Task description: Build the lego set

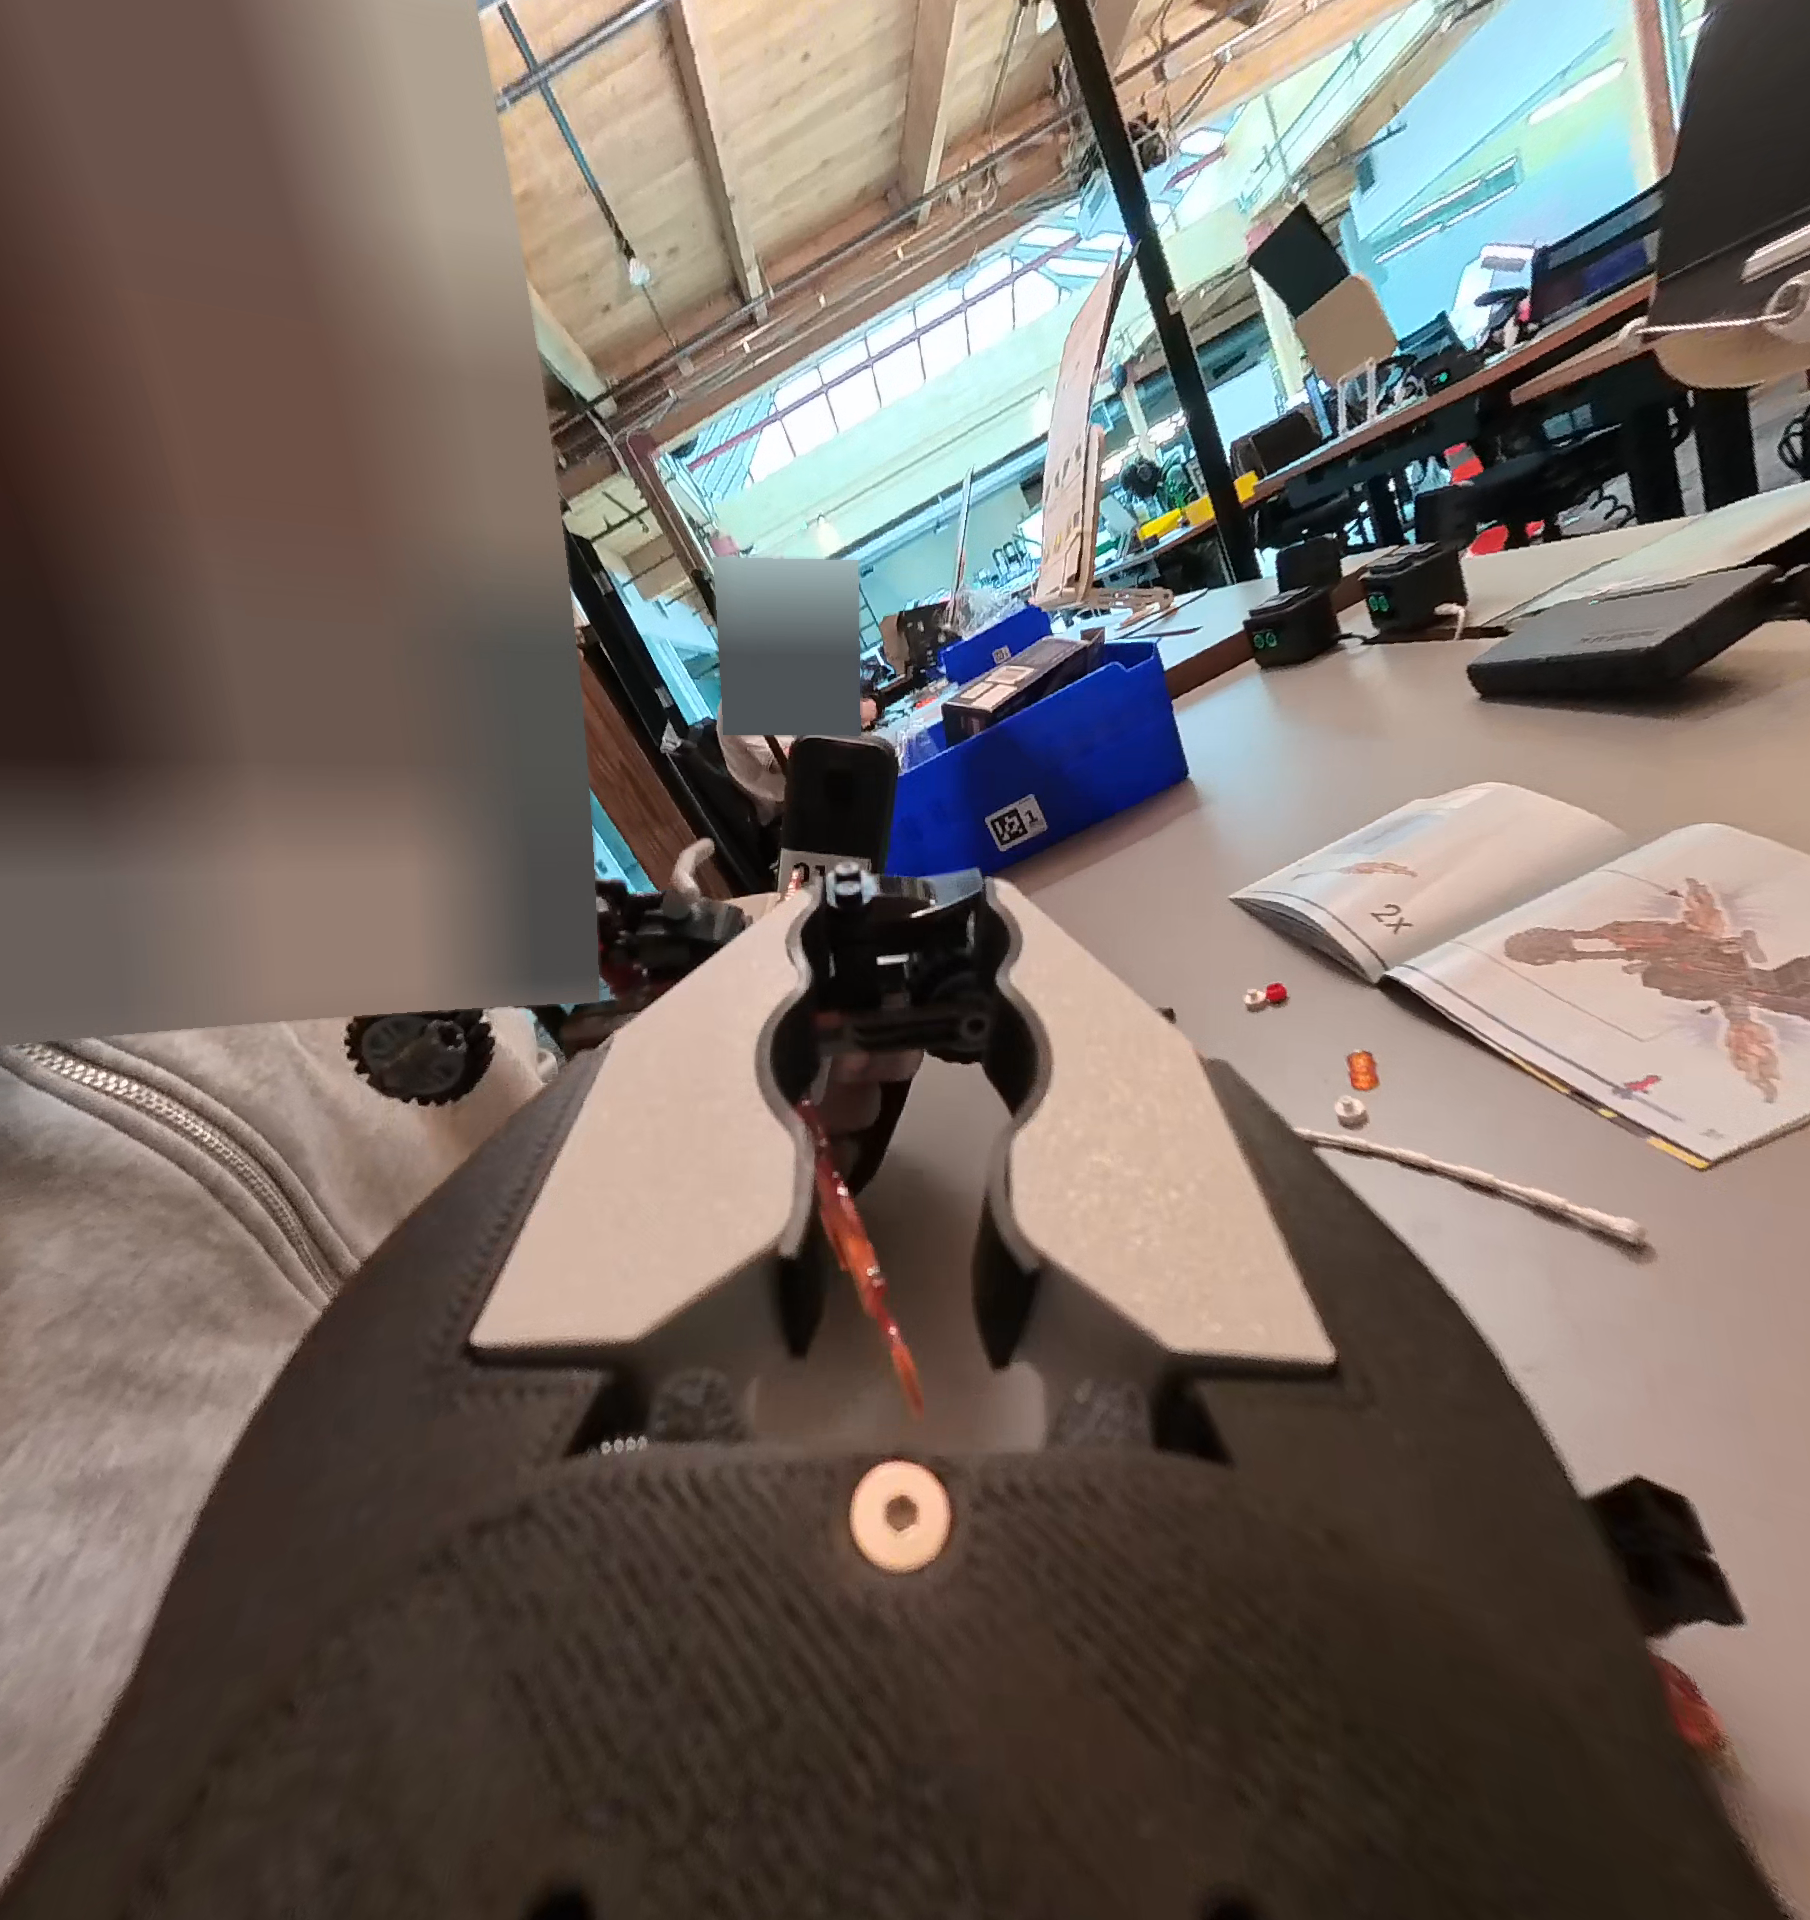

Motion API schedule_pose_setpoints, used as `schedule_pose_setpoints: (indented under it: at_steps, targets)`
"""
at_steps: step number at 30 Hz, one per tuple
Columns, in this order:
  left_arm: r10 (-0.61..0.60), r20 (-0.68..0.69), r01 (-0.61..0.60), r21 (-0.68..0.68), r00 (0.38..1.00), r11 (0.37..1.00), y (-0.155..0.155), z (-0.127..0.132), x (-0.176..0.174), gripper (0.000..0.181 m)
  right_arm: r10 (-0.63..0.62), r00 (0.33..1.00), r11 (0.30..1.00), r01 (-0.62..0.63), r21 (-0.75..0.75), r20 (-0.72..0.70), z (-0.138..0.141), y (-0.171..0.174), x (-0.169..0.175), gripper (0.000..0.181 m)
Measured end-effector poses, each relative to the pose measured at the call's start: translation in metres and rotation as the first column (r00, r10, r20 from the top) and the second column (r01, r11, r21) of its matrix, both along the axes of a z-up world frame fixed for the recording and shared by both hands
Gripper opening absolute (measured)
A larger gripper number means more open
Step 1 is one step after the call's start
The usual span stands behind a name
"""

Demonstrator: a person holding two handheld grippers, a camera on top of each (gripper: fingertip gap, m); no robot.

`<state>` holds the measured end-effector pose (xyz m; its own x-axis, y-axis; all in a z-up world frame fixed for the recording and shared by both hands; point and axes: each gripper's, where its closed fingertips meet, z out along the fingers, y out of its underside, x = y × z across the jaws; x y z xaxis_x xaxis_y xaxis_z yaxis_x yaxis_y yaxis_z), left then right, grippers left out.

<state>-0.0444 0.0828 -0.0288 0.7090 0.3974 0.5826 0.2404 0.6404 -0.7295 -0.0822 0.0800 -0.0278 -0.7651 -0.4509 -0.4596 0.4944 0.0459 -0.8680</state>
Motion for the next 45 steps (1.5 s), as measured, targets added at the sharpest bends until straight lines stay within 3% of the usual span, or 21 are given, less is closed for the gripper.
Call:
schedule_pose_setpoints:
  at_steps: [12,45]
  targets:
    - [0.043,-0.015,-0.042,0.034,0.999,0.999,-0.005,0.003,0.001,0.001,-0.019,0.998,1.0,0.02,-0.019,0.06,0.001,-0.004,0.0,0.025]
    - [0.006,0.04,-0.008,0.047,0.999,0.999,-0.008,-0.004,-0.005,0.0,-0.032,0.999,0.999,0.031,0.019,0.026,-0.005,-0.01,0.0,0.025]
